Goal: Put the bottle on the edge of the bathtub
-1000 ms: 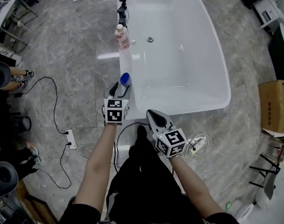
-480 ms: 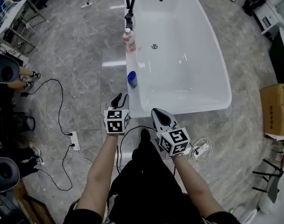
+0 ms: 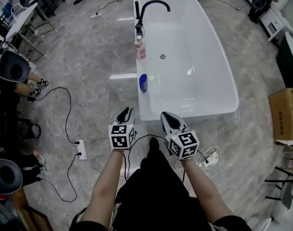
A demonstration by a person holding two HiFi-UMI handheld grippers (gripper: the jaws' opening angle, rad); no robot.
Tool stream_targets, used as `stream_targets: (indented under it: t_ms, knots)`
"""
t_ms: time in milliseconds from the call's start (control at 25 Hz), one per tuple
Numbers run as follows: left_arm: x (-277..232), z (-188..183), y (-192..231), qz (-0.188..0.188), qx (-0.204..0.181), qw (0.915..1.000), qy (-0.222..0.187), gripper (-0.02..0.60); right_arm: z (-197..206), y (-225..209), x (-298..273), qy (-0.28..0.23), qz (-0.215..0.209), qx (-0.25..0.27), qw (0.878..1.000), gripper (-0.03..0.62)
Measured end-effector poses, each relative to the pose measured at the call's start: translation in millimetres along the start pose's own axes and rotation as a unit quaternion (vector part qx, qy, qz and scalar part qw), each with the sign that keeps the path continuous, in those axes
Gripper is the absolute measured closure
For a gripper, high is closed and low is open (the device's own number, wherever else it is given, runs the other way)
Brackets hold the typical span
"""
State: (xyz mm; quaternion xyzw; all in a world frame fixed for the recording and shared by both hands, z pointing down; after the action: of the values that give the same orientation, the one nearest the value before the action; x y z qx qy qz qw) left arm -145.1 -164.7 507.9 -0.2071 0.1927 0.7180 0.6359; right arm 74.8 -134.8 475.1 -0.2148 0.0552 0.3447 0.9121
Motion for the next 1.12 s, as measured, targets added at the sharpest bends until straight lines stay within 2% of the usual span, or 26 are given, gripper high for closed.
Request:
stream_targets:
  t_ms: [600, 1120]
  knots:
    - [82, 20, 20, 0.002, -0.005, 0.9991, -0.041, 0.574, 10, 61, 27, -0.025, 0.013, 0.017, 0.999, 0.591]
    - [135, 32, 18, 0.025, 0.004, 0.9972, -0.071, 0.575, 22, 97, 55, -0.040, 0.027, 0.029, 0.998, 0.592]
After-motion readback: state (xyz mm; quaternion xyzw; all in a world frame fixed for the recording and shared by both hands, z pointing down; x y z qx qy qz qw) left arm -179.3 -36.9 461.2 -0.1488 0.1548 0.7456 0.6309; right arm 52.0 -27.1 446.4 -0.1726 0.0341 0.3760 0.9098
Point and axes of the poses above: the fingertips, and each gripper's own axes: x backward along the fingers, y to its left, z out of its underside, the point moved 9 cm from there along x, backward along the fingers, and after that the axes turned 14 degrees about -z, right-handed, at the moved point
